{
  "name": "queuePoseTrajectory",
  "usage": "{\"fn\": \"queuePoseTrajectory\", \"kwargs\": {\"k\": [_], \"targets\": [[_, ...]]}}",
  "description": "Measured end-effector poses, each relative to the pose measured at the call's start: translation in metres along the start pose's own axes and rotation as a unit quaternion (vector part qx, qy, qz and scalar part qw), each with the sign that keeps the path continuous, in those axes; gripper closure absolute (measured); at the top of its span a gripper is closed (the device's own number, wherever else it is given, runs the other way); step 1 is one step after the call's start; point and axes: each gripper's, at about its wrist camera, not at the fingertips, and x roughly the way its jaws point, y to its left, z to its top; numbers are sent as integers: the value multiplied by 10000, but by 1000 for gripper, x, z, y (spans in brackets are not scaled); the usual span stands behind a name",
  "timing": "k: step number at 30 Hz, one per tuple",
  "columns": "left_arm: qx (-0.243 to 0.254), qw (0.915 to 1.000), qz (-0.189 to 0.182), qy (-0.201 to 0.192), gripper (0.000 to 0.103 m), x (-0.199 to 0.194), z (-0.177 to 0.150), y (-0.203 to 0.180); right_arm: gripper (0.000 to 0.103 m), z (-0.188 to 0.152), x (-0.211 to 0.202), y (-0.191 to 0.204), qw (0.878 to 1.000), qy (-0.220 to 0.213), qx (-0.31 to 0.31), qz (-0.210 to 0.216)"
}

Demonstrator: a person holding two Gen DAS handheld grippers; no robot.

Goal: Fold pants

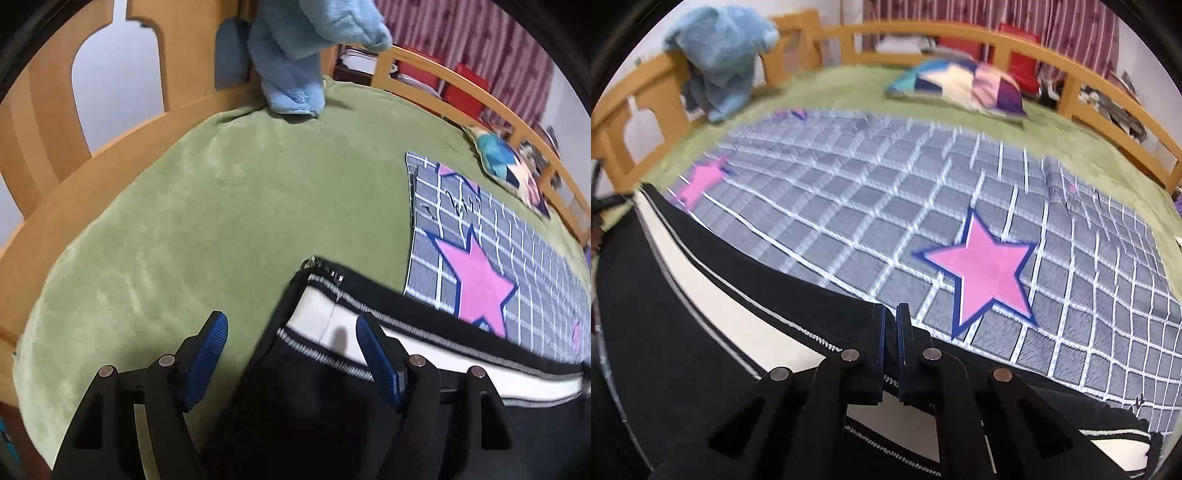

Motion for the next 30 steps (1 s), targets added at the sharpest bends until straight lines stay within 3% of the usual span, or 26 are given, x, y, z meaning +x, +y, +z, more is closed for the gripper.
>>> {"fn": "queuePoseTrajectory", "kwargs": {"k": [2,3,7,9,14,20,21,22,24,27,29,30], "targets": [[-36,10000,-86,26,33,-2,1,-2,97,-5,26,5,9993,288,-47,-228],[13,10000,-95,10,33,-5,0,-4,96,-7,31,8,9992,215,-28,-341],[475,9984,276,-127,33,-30,-13,-1,77,-7,15,3,9974,69,431,-569],[565,9977,330,-165,33,-47,-24,9,73,-10,-2,5,9960,-43,625,-640],[180,9997,-130,108,33,-76,-50,40,63,-23,-51,37,9924,-331,1016,-606],[-76,9995,-86,306,34,-73,-85,60,60,-55,-91,86,9871,-431,1489,-394],[-122,9995,-31,272,69,-66,-87,62,60,-59,-96,93,9865,-437,1547,-325],[-56,9997,-53,213,87,-58,-87,64,60,-65,-101,99,9858,-434,1603,-249],[-14,10000,-16,97,88,-52,-81,68,60,-73,-107,110,9846,-390,1697,-171],[-285,9991,-300,60,84,-63,-76,78,60,-86,-115,121,9834,-316,1764,-275],[-240,9996,-117,49,67,-70,-82,78,60,-95,-123,125,9814,-354,1866,-279],[-227,9997,-20,52,50,-73,-88,78,60,-100,-127,126,9794,-402,1961,-249]]}}
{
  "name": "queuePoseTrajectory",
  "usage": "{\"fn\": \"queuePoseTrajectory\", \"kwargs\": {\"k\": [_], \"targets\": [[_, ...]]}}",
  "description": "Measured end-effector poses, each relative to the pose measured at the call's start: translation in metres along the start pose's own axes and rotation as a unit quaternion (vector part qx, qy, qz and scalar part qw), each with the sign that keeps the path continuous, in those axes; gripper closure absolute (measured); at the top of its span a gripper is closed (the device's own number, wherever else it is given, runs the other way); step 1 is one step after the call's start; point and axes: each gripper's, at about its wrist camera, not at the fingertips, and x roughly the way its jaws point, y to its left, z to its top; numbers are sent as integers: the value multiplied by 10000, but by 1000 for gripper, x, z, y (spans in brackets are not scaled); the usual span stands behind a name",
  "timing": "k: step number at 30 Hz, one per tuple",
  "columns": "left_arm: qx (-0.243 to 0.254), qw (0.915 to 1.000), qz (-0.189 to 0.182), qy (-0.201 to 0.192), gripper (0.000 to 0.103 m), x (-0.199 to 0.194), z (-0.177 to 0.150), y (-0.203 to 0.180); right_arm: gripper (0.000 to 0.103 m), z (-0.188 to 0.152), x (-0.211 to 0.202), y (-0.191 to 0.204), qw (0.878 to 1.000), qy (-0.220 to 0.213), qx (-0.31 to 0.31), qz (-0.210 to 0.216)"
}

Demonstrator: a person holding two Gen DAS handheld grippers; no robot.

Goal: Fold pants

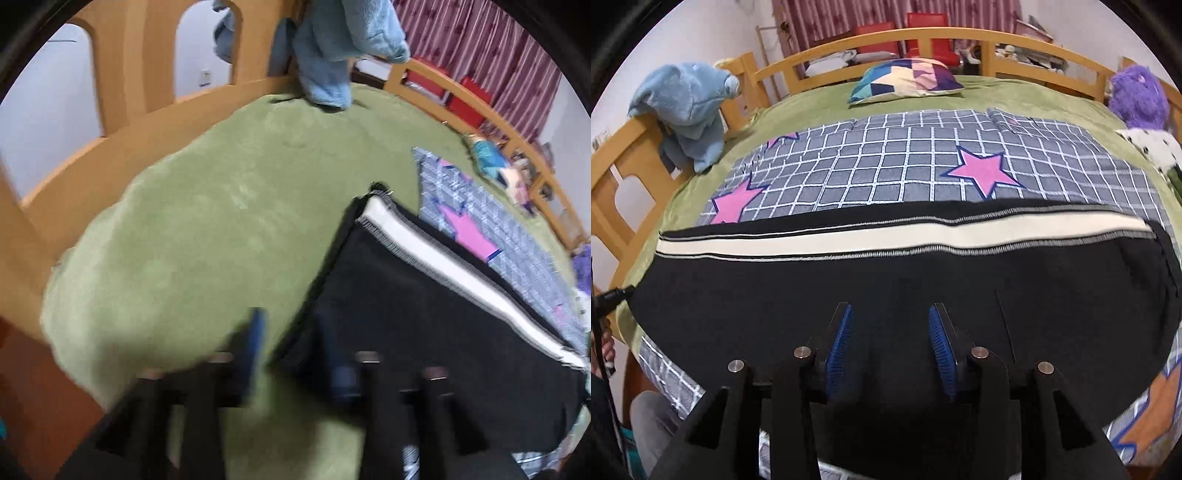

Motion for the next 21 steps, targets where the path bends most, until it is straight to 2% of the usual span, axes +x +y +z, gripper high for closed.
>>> {"fn": "queuePoseTrajectory", "kwargs": {"k": [1,2,3,6,11,12,14,15,16,18,21], "targets": [[5,10000,-62,21,45,-1,-7,0,60,-6,-4,-1,9999,-43,118,45],[-22,9997,-250,76,45,-2,-14,1,59,-10,-6,-2,9997,-70,208,88],[-151,9979,-610,184,45,0,-24,3,59,-16,-8,-3,9994,-89,300,160],[-666,9884,-1277,480,45,17,-37,10,57,-27,-9,-2,9988,-85,388,287],[-1509,9758,-1574,178,47,31,-34,19,57,-38,-11,-3,9987,-224,446,94],[-1657,9731,-1595,149,48,32,-33,20,57,-39,-11,-5,9987,-180,451,174],[-1849,9722,-1429,139,58,36,-28,19,57,-38,-13,-9,9979,-238,538,263],[-1790,9745,-1346,142,74,37,-26,16,57,-38,-17,-12,9970,-462,593,201],[-1618,9776,-1345,28,86,34,-22,11,57,-39,-21,-15,9958,-678,605,130],[-1274,9844,-1200,-161,87,20,-12,-1,57,-41,-24,-21,9941,-838,694,12],[-840,9909,-885,-562,87,-14,-4,-28,62,-46,-21,-41,9925,-596,1057,122]]}}
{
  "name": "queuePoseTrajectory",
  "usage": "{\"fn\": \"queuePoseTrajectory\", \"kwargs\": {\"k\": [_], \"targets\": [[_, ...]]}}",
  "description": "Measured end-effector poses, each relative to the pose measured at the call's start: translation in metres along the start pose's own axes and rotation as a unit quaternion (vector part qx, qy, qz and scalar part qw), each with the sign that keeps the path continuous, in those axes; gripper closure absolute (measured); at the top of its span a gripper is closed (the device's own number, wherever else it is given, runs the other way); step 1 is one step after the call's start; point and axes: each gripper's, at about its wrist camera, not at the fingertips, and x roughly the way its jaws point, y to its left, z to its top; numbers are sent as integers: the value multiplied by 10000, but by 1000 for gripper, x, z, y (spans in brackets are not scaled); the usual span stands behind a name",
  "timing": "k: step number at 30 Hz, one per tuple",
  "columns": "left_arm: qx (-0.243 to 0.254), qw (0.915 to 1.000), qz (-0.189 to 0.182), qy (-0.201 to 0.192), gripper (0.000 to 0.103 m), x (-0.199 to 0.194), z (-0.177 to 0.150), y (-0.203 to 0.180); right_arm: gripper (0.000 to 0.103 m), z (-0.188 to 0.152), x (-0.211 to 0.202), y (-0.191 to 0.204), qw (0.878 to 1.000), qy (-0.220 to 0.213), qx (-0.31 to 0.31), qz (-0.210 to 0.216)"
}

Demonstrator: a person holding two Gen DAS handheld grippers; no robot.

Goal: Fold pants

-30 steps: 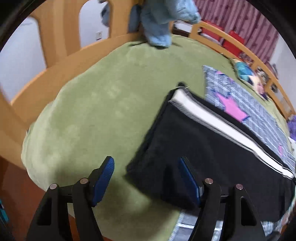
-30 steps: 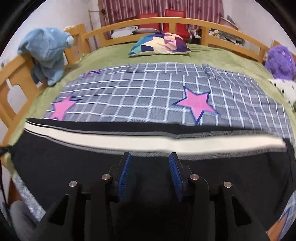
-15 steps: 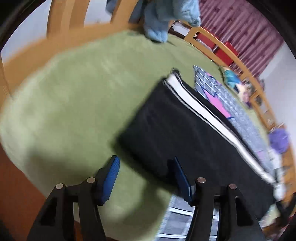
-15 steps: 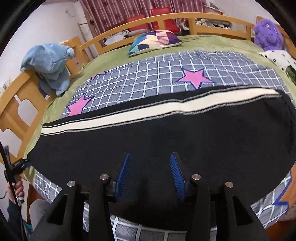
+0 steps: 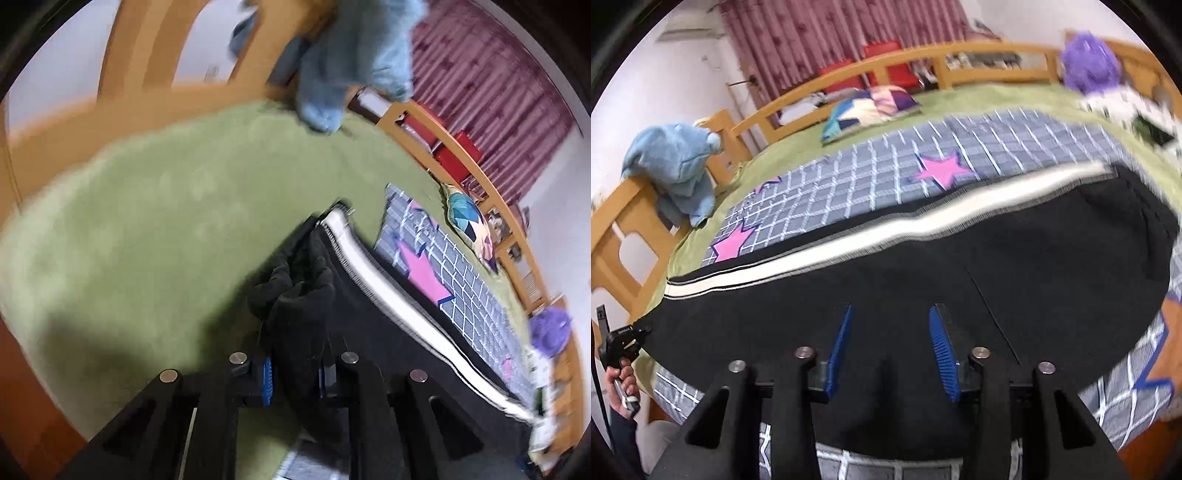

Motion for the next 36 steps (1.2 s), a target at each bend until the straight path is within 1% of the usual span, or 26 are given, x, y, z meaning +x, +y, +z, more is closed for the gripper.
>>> {"fn": "queuePoseTrajectory", "kwargs": {"k": [1,2,3,5,6,9,11,12,14,15,17,18,20,21,22,23,24,26,27,28,29,30,31,32,34,36], "targets": [[206,9997,23,-122,89,-10,2,-11,62,0,1,-7,9998,73,148,65],[510,9983,49,-277,89,-22,3,-32,62,0,1,-14,9993,135,296,163],[807,9959,23,-407,89,-33,4,-55,62,0,0,-20,9987,145,435,237],[1300,9900,-83,-544,90,-48,2,-96,62,1,-3,-28,9979,101,595,224],[1680,9841,-200,-540,90,-56,-5,-129,62,1,-6,-31,9978,56,639,156],[2316,9702,-474,-534,91,-71,-29,-198,62,-2,-14,-37,9978,-53,651,-98],[2636,9605,-846,-301,91,-71,-56,-246,62,-5,-19,-38,9984,-69,533,-148],[2724,9569,-985,-184,91,-70,-70,-262,62,-8,-23,-37,9988,-121,424,-197],[2990,9458,-1264,105,91,-62,-108,-302,62,-12,-32,-37,9986,-271,286,-343],[3087,9415,-1340,175,91,-61,-122,-313,62,-13,-36,-38,9985,-296,289,-358],[3305,9293,-1590,438,91,-51,-164,-338,62,-14,-41,-44,9983,-273,478,-215],[3343,9238,-1759,621,91,-46,-183,-346,61,-15,-44,-49,9977,-287,607,-101],[3332,9172,-1905,1070,91,-30,-213,-354,60,-17,-49,-55,9966,-298,768,-9],[3321,9146,-1907,1297,91,-25,-227,-355,59,-17,-50,-57,9963,-287,813,27],[3360,9092,-1863,1604,90,-15,-241,-354,58,-17,-50,-58,9962,-270,829,60],[3499,9023,-1752,1807,89,-8,-252,-352,57,-17,-50,-59,9962,-248,833,91],[3612,8992,-1691,1802,87,-8,-256,-348,57,-17,-49,-59,9963,-217,826,102],[3658,8972,-1820,1674,69,-18,-255,-335,57,-16,-44,-57,9969,-129,775,64],[3614,8981,-1905,1629,51,-26,-250,-327,57,-16,-40,-54,9975,-93,699,28],[3559,8995,-1981,1581,37,-32,-243,-323,57,-16,-37,-52,9981,-66,620,-5],[3479,9015,-2095,1496,33,-36,-237,-318,57,-16,-34,-48,9986,-31,520,-11],[3347,9058,-2231,1331,31,-46,-227,-308,57,-17,-31,-44,9991,20,424,26],[3253,9091,-2285,1246,29,-43,-219,-310,57,-17,-27,-40,9993,74,353,58],[3138,9130,-2342,1149,27,-48,-210,-301,57,-17,-22,-35,9995,132,280,89],[2976,9203,-2322,1030,25,-44,-191,-292,57,-19,-13,-24,9995,252,132,143],[2812,9308,-2123,976,25,-39,-182,-277,57,-21,-3,-11,9991,341,-9,271]]}}
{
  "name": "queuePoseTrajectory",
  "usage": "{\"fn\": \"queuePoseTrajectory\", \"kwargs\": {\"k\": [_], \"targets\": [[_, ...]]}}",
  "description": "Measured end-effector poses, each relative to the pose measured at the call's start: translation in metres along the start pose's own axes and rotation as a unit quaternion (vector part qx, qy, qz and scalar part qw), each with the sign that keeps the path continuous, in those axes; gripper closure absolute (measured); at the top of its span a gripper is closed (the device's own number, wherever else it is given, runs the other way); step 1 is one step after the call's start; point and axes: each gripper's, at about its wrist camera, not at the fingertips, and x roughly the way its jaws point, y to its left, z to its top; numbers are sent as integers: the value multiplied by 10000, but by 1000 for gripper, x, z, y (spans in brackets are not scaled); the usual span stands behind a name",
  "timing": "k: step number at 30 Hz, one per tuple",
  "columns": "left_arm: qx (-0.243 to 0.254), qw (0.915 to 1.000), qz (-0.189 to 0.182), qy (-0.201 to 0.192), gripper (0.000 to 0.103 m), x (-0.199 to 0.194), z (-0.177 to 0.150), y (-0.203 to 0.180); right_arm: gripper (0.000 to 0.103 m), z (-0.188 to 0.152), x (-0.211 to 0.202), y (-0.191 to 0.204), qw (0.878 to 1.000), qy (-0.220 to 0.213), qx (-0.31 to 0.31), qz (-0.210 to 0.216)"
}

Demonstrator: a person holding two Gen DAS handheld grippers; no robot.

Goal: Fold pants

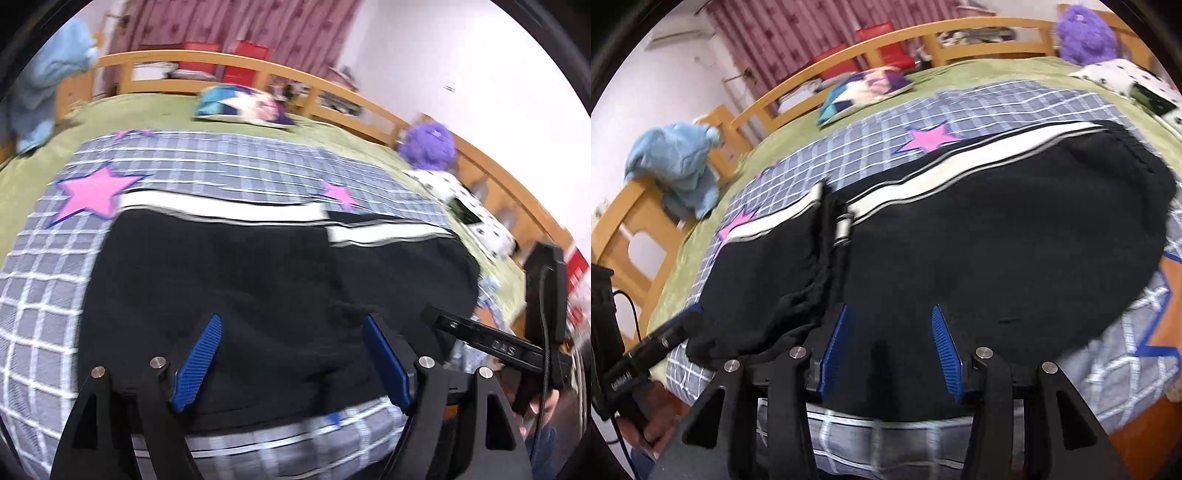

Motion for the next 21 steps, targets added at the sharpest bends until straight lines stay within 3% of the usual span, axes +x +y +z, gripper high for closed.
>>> {"fn": "queuePoseTrajectory", "kwargs": {"k": [3,7,9,10,12,15,16,18,20,21], "targets": [[-467,9986,250,70,25,-3,-1,33,57,2,12,25,9992,-13,-306,243],[-1129,9933,229,-42,25,-15,-4,74,57,2,33,58,9974,25,-646,319],[-1451,9893,98,-76,25,-23,-7,92,68,0,49,70,9970,133,-761,89],[-1564,9877,16,-78,25,-22,-8,97,83,-2,56,75,9960,233,-855,88],[-1776,9840,-113,-92,25,-26,-10,107,87,0,52,81,9937,58,-1119,28],[-1876,9820,-61,-195,25,-33,-8,115,87,12,13,41,9904,-498,113,1284],[-1889,9817,-17,-231,25,-35,-8,117,87,10,9,33,9908,-469,246,1248],[-1905,9814,4,-234,25,-38,-9,122,87,-2,16,32,9957,-92,87,914],[-1918,9813,-19,-166,25,-36,-9,126,77,-18,40,41,9952,662,-343,636],[-1946,9808,-19,-108,25,-34,-9,128,74,-24,46,45,9940,801,-538,507]]}}
